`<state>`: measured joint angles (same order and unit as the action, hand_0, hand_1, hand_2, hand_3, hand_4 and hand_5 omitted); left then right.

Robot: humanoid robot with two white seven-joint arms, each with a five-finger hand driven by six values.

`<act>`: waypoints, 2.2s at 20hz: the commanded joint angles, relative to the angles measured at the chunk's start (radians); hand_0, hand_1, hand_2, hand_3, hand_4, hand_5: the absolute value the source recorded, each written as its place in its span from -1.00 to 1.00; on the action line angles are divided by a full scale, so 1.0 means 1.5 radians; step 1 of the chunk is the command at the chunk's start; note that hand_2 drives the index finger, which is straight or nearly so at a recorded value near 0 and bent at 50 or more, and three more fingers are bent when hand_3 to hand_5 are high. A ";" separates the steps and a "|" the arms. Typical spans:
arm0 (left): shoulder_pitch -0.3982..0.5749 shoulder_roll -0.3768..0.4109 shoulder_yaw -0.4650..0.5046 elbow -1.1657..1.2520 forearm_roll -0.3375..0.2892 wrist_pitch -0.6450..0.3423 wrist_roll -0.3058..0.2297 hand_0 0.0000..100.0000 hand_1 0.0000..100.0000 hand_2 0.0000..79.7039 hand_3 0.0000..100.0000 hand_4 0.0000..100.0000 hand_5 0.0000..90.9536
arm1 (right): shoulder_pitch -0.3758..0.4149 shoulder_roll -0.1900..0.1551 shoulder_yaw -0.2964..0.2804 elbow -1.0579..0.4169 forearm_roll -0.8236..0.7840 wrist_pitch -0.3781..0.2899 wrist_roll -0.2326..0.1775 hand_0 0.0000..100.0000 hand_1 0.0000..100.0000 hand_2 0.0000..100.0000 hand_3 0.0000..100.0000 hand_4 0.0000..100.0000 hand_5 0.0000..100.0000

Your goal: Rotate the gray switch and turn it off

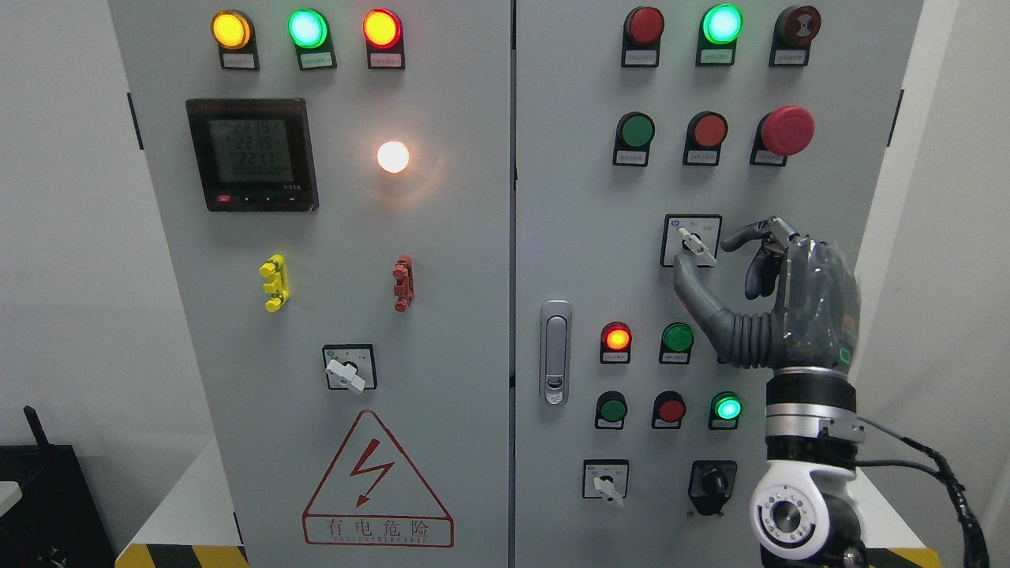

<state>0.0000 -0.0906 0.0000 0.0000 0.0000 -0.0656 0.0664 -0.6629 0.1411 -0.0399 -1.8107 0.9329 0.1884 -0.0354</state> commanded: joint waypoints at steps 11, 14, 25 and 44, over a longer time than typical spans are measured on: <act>-0.006 0.000 0.005 -0.017 0.013 0.000 0.000 -0.76 -0.22 -1.00 -1.00 -1.00 -1.00 | -0.012 0.000 0.001 0.026 0.000 0.008 0.001 -0.75 0.00 0.14 1.00 1.00 1.00; -0.006 0.000 0.005 -0.017 0.013 0.000 0.000 -0.76 -0.22 -1.00 -1.00 -1.00 -1.00 | -0.012 0.000 0.000 0.026 0.000 0.009 0.001 -0.75 -0.01 0.16 1.00 1.00 1.00; -0.006 0.000 0.005 -0.017 0.013 0.000 0.000 -0.76 -0.22 -1.00 -1.00 -1.00 -1.00 | -0.017 0.000 0.003 0.025 0.000 0.009 0.002 -0.74 -0.04 0.21 1.00 1.00 1.00; -0.006 0.000 0.005 -0.017 0.013 0.000 0.000 -0.76 -0.22 -1.00 -1.00 -1.00 -1.00 | -0.023 0.000 0.003 0.026 0.001 0.020 0.004 -0.70 -0.03 0.27 1.00 1.00 1.00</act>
<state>0.0000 -0.0906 0.0000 0.0000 0.0000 -0.0657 0.0665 -0.6959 0.1417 -0.0270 -1.7730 0.9337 0.2176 -0.0282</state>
